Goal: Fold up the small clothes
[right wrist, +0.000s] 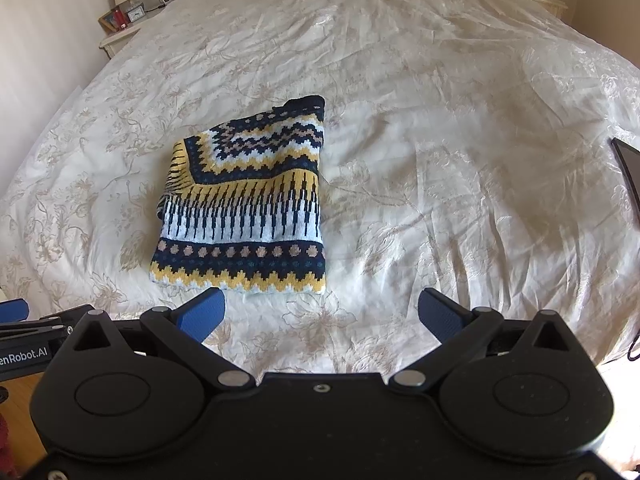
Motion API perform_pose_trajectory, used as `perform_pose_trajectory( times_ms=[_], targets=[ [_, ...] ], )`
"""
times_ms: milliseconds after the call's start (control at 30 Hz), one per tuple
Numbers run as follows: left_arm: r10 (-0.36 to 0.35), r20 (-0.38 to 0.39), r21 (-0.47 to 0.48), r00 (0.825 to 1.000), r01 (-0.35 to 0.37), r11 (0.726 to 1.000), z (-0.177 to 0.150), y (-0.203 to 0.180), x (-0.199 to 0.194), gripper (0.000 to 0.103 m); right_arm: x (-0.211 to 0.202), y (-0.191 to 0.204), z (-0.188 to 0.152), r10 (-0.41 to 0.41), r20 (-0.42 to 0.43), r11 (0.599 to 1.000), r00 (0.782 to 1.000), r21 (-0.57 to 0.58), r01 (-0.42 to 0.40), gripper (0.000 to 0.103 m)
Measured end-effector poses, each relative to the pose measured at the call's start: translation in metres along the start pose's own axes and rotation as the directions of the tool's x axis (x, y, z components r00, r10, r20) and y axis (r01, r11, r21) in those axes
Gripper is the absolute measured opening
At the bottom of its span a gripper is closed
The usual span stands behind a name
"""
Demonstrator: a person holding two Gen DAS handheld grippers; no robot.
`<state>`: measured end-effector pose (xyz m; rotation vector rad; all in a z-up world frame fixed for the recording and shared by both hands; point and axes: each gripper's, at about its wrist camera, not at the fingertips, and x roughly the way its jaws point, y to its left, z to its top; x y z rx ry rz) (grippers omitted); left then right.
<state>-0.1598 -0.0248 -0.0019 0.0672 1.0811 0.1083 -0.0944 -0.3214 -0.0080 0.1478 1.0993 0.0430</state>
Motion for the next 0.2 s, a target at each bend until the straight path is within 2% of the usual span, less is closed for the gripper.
perform_pose_trajectory(
  times_ms=[200],
  targets=[
    [-0.002,-0.005,0.007,1.0,0.002,1.0,0.0022,-0.002,0.0027,0.096,0.0031,0.0008,0.0005,-0.002,-0.01,1.0,1.0,0.003,0.002,0.102]
  ],
)
